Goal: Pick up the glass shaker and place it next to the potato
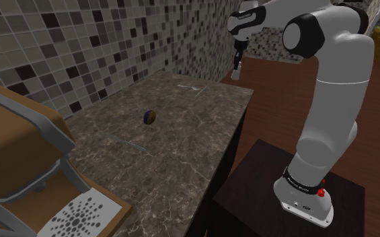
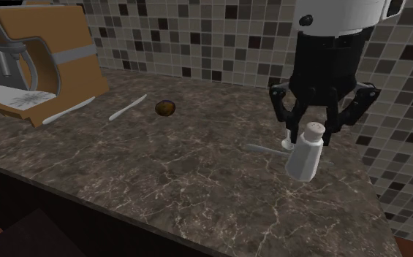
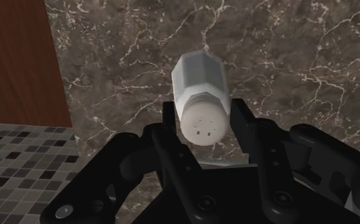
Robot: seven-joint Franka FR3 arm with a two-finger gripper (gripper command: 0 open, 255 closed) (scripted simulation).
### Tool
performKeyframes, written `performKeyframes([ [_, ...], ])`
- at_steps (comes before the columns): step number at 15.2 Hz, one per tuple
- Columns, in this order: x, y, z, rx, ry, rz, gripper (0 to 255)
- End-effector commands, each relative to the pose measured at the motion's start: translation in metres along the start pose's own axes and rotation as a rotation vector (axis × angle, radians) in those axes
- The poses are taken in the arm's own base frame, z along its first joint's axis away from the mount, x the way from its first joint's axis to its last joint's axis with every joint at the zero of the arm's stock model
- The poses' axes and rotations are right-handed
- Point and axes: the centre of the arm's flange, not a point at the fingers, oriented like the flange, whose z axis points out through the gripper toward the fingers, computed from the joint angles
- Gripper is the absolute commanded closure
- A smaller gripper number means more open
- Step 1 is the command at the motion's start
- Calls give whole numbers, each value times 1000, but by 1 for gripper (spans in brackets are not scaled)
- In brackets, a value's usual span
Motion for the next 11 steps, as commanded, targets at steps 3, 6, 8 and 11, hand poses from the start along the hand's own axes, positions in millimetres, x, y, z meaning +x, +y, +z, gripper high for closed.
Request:
performKeyframes([
  [3,2,3,-20,0,0,0,255],
  [6,10,-7,-27,0,0,0,255],
  [8,25,-28,-29,0,0,0,255],
  [11,47,-61,-32,0,0,0,255],
])
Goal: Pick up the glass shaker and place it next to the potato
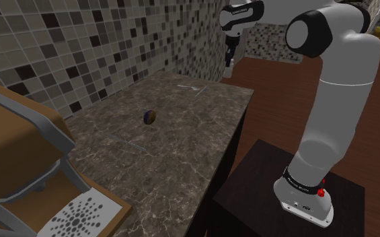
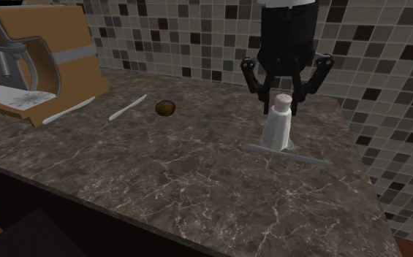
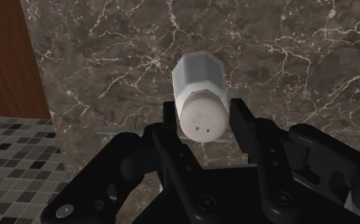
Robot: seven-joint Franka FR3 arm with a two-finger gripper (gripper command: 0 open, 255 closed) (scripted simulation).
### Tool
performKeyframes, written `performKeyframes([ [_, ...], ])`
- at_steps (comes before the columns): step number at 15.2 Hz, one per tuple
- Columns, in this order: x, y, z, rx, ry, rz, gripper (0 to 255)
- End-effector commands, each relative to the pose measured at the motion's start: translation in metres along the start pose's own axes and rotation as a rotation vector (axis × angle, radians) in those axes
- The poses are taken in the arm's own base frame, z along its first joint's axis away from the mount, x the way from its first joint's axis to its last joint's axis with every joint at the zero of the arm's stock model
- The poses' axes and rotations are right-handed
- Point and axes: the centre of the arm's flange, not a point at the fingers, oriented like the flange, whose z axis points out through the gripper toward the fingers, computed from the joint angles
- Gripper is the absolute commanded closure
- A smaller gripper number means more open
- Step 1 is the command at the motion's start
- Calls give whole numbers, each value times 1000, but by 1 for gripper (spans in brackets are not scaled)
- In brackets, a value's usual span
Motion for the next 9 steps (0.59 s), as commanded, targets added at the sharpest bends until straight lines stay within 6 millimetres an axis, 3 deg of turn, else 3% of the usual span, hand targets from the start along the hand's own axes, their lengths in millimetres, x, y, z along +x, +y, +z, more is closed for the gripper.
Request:
performKeyframes([
  [1,12,-22,-3,-1,0,2,255],
  [9,73,-108,-11,-1,0,2,255],
])
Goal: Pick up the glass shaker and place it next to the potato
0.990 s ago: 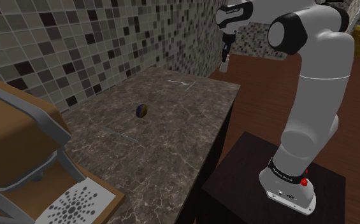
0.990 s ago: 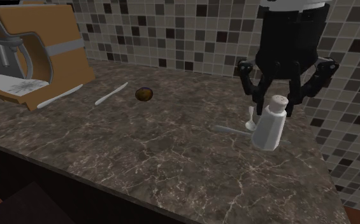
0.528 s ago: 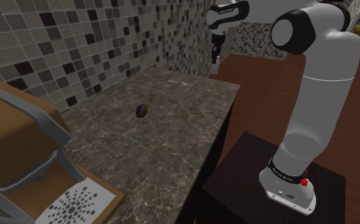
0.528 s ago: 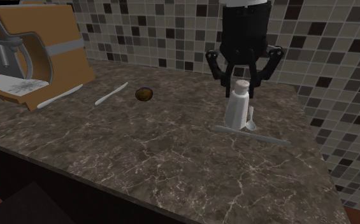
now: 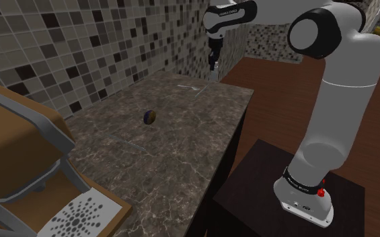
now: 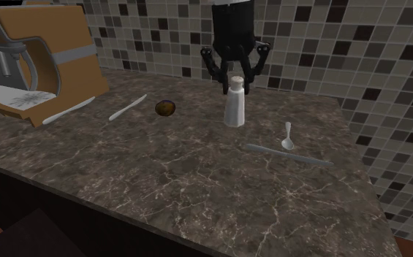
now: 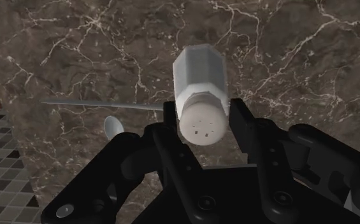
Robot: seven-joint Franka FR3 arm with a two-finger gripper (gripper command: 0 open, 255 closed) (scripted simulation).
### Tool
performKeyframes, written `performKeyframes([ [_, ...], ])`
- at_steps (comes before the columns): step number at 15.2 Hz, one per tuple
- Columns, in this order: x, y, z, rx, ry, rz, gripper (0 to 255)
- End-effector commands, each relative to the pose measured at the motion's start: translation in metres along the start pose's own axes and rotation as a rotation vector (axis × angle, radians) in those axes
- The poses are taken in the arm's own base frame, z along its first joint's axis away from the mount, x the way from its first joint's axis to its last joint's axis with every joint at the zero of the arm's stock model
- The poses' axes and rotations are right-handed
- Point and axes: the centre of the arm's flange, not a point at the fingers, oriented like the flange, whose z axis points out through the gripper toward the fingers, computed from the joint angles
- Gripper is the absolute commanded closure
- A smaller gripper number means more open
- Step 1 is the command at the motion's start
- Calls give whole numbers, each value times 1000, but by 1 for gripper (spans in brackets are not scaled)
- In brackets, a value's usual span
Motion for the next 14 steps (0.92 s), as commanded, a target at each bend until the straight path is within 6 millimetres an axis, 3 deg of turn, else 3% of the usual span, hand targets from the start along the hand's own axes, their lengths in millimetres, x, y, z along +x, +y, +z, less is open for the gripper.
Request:
performKeyframes([
  [1,13,-25,-4,0,0,1,255],
  [14,111,-166,-16,0,0,1,255],
])
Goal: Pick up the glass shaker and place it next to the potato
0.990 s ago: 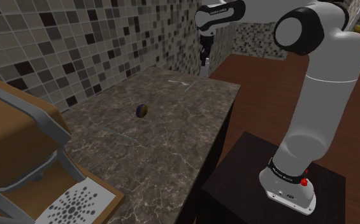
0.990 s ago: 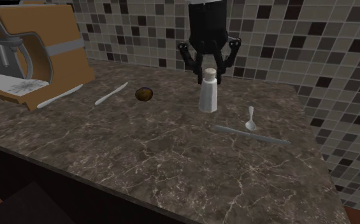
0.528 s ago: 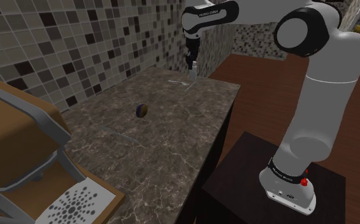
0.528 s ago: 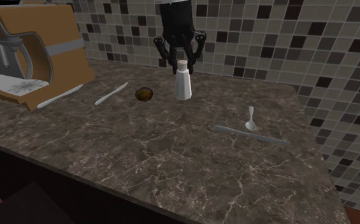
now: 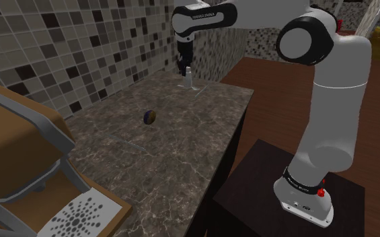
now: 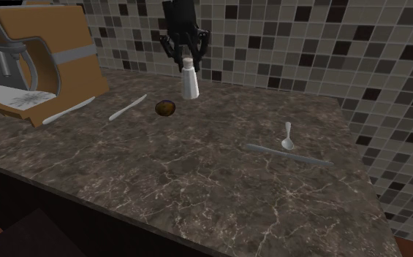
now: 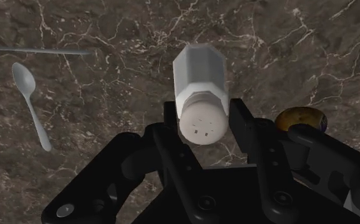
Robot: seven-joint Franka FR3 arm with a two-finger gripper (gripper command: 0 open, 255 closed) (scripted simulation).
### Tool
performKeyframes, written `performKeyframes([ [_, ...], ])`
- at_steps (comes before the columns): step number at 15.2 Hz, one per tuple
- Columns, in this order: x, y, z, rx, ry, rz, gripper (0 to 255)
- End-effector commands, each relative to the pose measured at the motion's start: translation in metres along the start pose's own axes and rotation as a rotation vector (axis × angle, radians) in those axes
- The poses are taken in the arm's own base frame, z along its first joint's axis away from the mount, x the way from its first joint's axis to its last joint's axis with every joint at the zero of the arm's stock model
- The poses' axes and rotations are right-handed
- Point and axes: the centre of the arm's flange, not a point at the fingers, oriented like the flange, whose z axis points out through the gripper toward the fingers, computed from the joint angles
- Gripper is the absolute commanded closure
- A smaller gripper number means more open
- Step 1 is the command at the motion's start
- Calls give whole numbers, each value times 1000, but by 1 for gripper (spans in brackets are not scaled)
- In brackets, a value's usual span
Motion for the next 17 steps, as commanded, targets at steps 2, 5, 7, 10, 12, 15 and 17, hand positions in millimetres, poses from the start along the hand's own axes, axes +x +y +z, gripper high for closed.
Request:
performKeyframes([
  [2,21,-36,-2,0,0,1,255],
  [5,44,-68,-5,0,0,1,255],
  [7,59,-90,-7,0,0,1,255],
  [10,74,-113,-4,0,0,1,255],
  [12,74,-114,6,0,0,1,255],
  [15,73,-116,22,0,0,1,255],
  [17,73,-117,33,0,0,1,255],
])
